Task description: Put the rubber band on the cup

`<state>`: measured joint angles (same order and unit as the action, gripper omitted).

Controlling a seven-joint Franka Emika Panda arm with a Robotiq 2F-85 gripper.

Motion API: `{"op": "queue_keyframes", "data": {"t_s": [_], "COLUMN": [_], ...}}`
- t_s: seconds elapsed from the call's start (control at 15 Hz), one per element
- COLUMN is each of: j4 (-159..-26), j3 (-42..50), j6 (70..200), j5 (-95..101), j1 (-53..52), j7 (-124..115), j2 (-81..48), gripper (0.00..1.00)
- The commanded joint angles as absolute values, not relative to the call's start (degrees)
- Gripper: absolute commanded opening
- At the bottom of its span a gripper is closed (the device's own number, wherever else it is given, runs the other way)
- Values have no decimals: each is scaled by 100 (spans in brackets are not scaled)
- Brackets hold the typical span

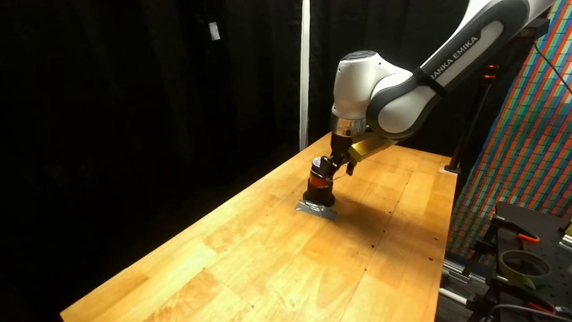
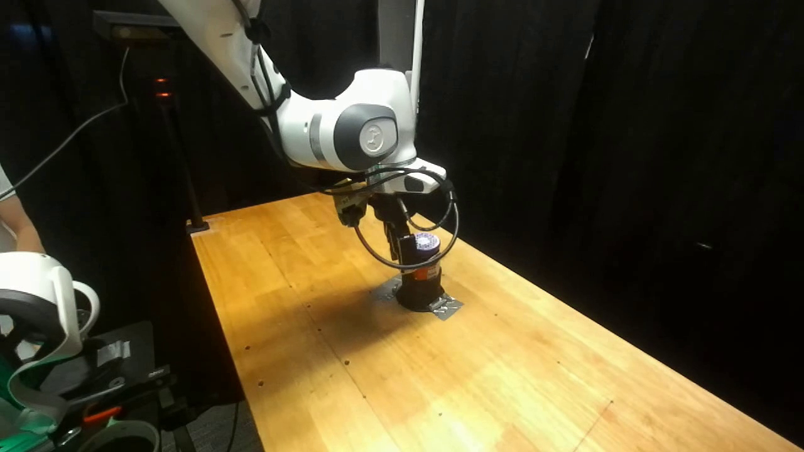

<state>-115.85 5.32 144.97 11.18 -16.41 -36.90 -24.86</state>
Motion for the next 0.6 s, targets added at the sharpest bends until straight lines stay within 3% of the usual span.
{"op": "queue_keyframes", "data": {"t_s": [0.0,0.4,0.53], "j4": [-12210,-13141,-13469], "j3": [532,771,1093], "j6": [14827,16334,17161], "j5": [1218,1613,2018], "j1": [-1644,-1817,-2050], "j7": [-3831,-4204,-4560], "j2": [-2043,-1597,-1523], "gripper": [58,13,6]}}
